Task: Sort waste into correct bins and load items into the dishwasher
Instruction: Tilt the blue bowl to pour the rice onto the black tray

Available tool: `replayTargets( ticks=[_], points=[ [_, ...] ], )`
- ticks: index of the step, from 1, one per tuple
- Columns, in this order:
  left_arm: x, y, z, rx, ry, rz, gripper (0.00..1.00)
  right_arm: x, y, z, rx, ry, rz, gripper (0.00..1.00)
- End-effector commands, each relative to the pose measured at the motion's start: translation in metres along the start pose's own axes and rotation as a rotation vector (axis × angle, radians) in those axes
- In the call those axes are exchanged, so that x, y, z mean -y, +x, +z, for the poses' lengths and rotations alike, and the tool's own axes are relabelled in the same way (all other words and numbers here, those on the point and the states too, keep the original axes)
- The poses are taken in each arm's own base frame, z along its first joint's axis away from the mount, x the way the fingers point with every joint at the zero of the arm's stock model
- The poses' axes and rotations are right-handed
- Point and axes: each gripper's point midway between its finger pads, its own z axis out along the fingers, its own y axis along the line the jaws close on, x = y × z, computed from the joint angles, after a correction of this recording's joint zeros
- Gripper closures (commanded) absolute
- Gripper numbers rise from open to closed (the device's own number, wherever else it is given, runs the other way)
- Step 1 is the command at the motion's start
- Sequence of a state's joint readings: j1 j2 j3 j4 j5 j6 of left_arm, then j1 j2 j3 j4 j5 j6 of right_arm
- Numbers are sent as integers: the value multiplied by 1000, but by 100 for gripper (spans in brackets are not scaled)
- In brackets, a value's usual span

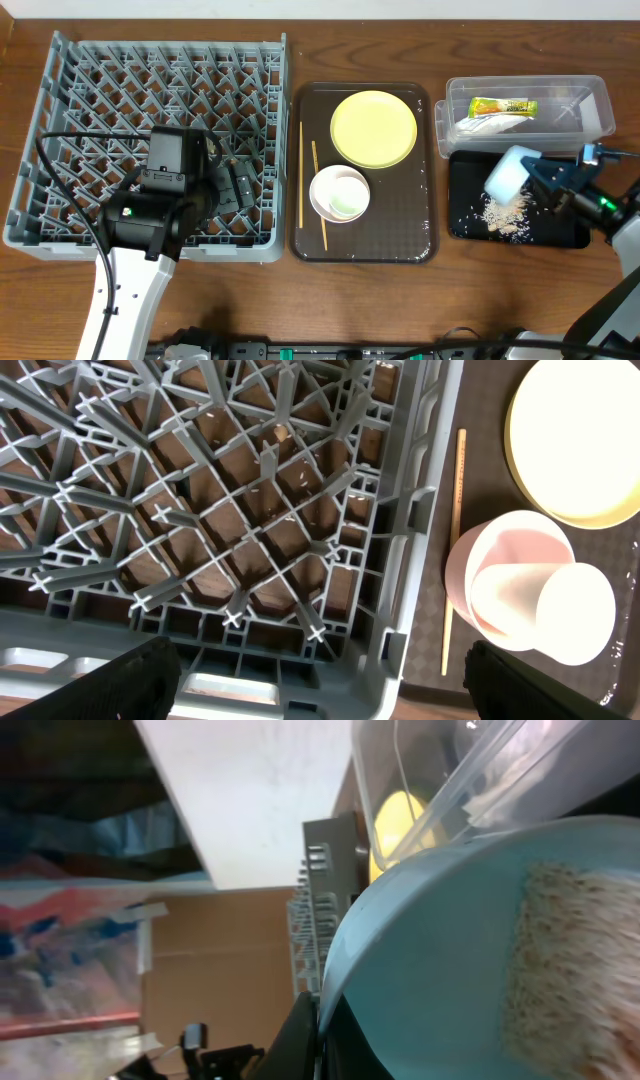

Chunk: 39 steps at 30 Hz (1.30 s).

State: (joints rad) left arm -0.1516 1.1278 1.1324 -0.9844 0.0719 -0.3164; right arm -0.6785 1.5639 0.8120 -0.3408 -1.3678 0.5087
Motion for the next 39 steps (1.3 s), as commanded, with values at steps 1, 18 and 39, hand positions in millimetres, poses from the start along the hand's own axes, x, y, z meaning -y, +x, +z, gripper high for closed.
replayTargets(
  ticks=[1, 18, 39],
  points=[
    [1, -4, -4, 13, 0, 7, 6, -7, -5, -15, 17, -66, 49, 99],
    [1, -4, -4, 13, 0, 7, 6, 4, -9, -17, 54, -14, 125, 99],
    [1, -4, -4, 13, 0, 7, 6, -16, -1, -10, -14, -103, -84, 99]
  ],
)
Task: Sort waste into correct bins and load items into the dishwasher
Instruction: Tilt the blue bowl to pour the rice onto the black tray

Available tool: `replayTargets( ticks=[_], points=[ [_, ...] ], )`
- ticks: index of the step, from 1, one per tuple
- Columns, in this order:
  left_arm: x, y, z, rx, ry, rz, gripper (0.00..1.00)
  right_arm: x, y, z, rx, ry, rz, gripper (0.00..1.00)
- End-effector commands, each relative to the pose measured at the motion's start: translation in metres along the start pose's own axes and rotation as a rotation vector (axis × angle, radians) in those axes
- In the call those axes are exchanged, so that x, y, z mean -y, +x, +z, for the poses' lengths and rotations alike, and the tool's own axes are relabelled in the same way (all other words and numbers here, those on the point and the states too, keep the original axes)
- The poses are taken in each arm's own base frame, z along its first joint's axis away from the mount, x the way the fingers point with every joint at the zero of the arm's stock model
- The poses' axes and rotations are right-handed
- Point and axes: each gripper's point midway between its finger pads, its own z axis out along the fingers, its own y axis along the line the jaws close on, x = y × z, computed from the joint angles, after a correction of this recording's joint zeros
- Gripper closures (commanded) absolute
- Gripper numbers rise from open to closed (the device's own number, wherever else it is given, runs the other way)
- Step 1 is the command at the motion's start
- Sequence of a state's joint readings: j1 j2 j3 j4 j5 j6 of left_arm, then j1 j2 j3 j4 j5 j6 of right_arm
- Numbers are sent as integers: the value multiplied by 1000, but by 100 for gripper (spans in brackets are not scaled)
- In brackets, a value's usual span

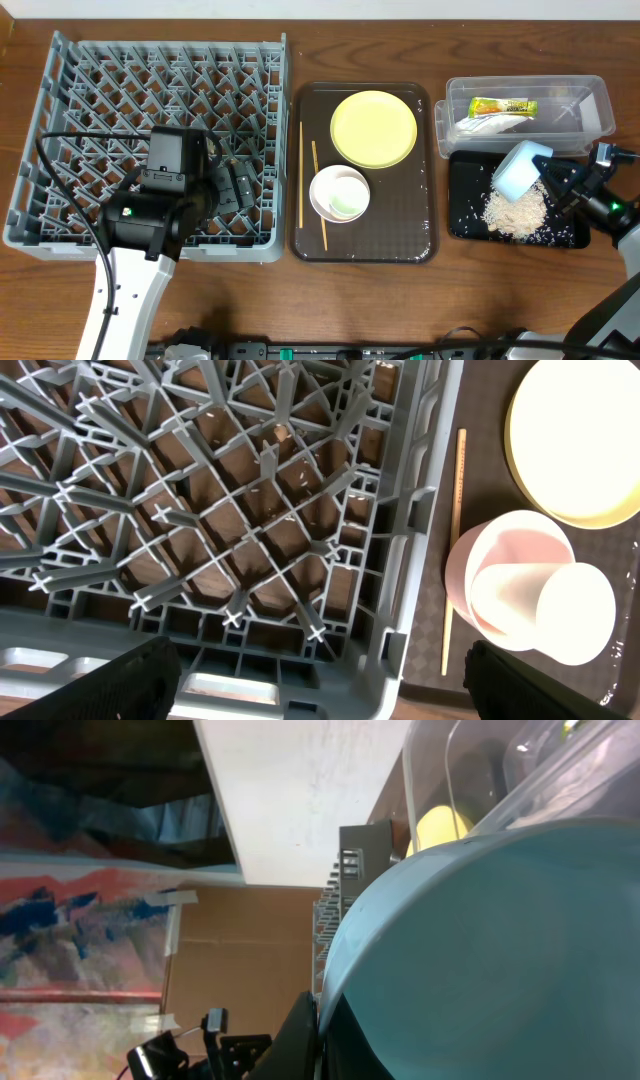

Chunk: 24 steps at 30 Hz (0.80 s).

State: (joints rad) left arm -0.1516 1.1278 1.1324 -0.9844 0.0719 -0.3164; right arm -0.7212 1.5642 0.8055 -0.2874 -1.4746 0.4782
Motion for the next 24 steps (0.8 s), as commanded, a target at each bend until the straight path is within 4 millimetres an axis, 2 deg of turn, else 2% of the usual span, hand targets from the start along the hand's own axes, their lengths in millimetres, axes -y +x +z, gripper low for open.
replayTargets(
  ticks=[1, 13, 17, 19, 20, 21, 22, 24],
  points=[
    [1, -4, -4, 13, 0, 7, 6, -1, 1, 3, -12, -6, -12, 99],
    [1, -4, -4, 13, 0, 7, 6, 15, -4, 2, 29, 81, 50, 99],
    [1, -4, -4, 13, 0, 7, 6, 40, -2, -2, 75, 206, 179, 99],
    [1, -4, -4, 13, 0, 7, 6, 25, 0, 1, 36, 128, 58, 99],
    [1, -4, -4, 13, 0, 7, 6, -8, 8, 3, -37, -55, -121, 99],
    [1, -4, -4, 13, 0, 7, 6, -13, 8, 3, -47, -80, -139, 99],
    [1, -5, -4, 14, 1, 7, 6, -12, 8, 3, -44, -76, -138, 99],
    [1, -5, -4, 15, 1, 7, 6, 7, 3, 2, -1, 28, 11, 99]
  ],
)
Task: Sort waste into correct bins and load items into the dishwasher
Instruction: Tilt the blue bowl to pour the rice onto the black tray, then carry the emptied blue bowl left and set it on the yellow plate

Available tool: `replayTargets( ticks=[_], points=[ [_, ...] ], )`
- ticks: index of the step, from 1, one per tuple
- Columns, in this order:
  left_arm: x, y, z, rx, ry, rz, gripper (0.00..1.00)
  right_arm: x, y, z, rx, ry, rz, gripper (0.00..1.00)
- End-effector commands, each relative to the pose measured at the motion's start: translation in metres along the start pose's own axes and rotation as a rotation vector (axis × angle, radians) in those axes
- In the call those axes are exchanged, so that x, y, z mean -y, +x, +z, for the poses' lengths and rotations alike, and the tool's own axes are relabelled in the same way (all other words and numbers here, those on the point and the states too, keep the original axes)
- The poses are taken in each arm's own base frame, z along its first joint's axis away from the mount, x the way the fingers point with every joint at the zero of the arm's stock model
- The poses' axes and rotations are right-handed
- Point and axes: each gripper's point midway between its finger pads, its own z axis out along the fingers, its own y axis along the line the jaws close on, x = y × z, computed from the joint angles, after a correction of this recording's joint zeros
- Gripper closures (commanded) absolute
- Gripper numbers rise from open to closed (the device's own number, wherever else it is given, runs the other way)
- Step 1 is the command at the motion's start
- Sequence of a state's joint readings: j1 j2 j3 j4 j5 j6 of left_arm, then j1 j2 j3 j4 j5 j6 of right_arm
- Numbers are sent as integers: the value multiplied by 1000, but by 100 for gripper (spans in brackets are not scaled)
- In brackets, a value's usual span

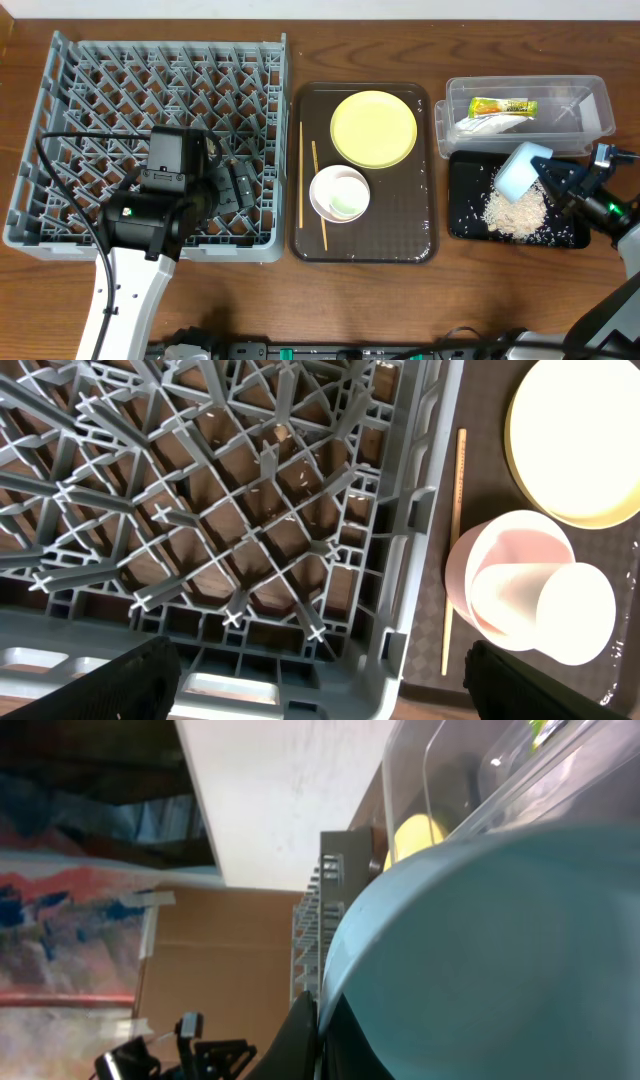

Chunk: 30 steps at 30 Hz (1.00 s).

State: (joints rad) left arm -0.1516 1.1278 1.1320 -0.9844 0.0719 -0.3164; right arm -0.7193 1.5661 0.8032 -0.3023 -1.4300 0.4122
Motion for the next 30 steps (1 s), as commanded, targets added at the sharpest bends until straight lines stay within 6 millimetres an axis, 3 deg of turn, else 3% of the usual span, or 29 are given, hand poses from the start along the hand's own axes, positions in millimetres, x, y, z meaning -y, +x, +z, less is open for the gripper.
replayTargets(
  ticks=[1, 2, 4, 6, 11, 16, 22, 27, 30],
  points=[
    [1, -5, -4, 15, 1, 7, 6, -3, 6, 2, -22, -20, 82, 99],
    [1, -5, -4, 14, 1, 7, 6, -17, 8, 2, -51, -97, -9, 99],
    [1, -4, -4, 14, 0, 7, 6, -23, 11, 4, -67, -115, -57, 99],
    [1, -5, -4, 14, 1, 7, 6, -9, 7, 7, -41, -33, 53, 99],
    [1, -4, -4, 14, 0, 7, 6, 8, 4, 12, -15, 65, 64, 99],
    [1, -5, -4, 14, 1, 7, 6, 11, 8, 19, -32, 90, 75, 99],
    [1, -5, -4, 14, 1, 7, 6, -1, 18, 32, -72, 105, 35, 98],
    [1, -5, -4, 14, 1, 7, 6, -9, 24, 38, -58, 242, 58, 99],
    [1, -5, -4, 14, 1, 7, 6, -23, 26, 42, -52, 311, -30, 98]
  ],
)
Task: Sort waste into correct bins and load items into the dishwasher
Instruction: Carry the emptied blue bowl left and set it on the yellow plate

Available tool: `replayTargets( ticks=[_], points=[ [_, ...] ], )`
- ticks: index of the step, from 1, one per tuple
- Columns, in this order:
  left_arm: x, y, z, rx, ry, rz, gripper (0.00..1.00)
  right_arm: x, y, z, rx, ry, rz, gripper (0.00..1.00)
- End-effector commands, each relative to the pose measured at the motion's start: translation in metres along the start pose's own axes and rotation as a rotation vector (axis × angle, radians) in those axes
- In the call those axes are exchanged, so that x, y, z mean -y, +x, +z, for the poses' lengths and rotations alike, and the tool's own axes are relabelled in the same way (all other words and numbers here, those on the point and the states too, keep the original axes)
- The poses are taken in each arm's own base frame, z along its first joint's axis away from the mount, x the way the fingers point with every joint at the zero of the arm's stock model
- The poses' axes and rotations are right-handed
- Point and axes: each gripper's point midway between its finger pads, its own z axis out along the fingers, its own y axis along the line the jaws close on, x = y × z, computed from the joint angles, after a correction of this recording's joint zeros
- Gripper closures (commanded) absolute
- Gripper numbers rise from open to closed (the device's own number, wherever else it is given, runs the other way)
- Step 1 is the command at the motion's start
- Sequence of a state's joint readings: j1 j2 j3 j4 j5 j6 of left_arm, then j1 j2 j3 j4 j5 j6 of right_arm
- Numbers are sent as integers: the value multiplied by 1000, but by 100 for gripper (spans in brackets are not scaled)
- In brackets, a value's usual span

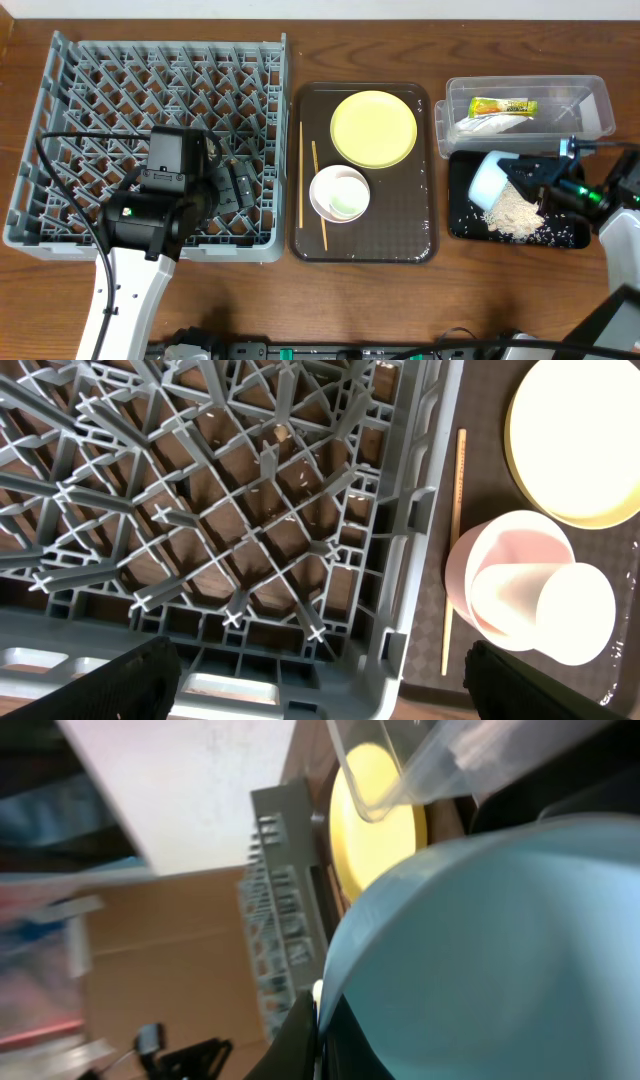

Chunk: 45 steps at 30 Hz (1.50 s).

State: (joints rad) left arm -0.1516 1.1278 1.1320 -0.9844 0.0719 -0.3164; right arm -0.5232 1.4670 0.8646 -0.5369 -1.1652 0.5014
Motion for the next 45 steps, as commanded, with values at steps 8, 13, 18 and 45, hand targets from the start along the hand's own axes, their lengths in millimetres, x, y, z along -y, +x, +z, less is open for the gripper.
replayTargets(
  ticks=[8, 13, 18, 45],
  points=[
    [1, -5, -4, 14, 1, 7, 6, -86, 26, 16, 42, 231, -512, 99],
    [1, -5, -4, 15, 0, 7, 6, -96, 50, 46, -6, 373, -725, 99],
    [1, -5, -4, 14, 0, 7, 6, -121, 56, 72, 1, 480, -908, 99],
    [1, -5, -4, 14, 1, 7, 6, 10, 89, 279, -321, 653, -1146, 90]
  ],
)
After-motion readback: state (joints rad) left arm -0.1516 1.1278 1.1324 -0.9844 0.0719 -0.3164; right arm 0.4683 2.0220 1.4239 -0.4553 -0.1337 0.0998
